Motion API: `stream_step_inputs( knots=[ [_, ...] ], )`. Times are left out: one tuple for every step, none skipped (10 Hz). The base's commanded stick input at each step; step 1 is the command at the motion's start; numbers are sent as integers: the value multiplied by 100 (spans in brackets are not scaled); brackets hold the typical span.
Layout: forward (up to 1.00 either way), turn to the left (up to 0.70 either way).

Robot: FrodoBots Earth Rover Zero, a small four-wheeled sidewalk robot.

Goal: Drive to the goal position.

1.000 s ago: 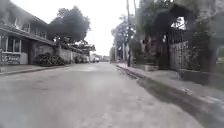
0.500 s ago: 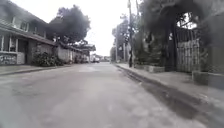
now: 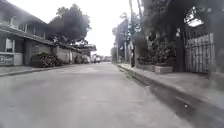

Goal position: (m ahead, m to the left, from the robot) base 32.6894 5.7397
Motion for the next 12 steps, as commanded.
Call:
stream_step_inputs(
  knots=[
    [100, 0],
    [100, 0],
    [100, 0],
    [100, 0],
    [100, 0],
    [100, 0],
    [100, 0],
    [100, 0],
    [100, 0],
    [100, 0],
    [100, 0],
    [100, 0]
  ],
)
